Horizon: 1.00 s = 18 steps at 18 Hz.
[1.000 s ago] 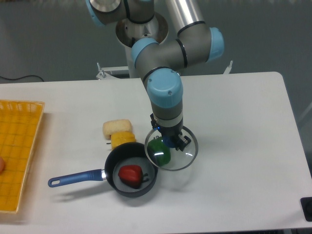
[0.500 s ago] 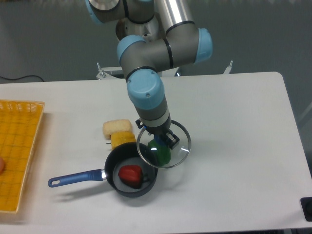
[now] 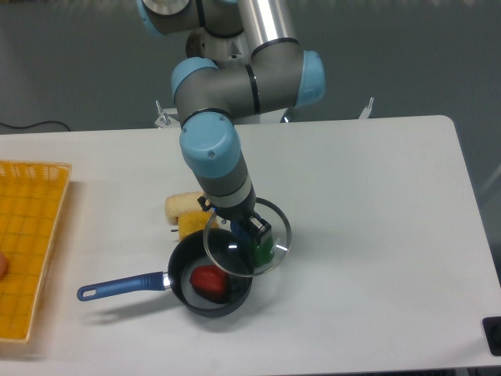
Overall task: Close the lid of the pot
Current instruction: 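Carry the glass lid over the saucepan holding the red pepper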
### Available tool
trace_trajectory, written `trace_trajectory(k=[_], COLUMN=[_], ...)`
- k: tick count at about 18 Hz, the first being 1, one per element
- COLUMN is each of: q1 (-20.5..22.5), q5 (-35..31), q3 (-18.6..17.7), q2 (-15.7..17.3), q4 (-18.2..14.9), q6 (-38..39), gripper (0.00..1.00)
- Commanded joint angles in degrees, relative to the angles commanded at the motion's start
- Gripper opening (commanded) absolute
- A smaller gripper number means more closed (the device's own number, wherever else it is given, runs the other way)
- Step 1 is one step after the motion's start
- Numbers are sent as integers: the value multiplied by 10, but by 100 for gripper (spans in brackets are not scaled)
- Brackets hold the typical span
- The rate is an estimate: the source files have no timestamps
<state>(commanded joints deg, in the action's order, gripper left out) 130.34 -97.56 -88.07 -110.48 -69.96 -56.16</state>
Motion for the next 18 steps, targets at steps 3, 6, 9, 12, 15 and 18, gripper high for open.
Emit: trace_trajectory(k=[3, 6, 9, 12, 15, 18], q1=[-11, -19, -20, -26, -32, -38], q5=[0, 0, 0, 0, -1, -4], q3=[1, 0, 1, 2, 11, 11], q2=[-8, -17, -18, -22, -33, -34], q4=[4, 7, 11, 14, 20, 19], q6=[21, 47, 48, 50, 76, 77], gripper=[50, 50, 50, 50, 50, 50])
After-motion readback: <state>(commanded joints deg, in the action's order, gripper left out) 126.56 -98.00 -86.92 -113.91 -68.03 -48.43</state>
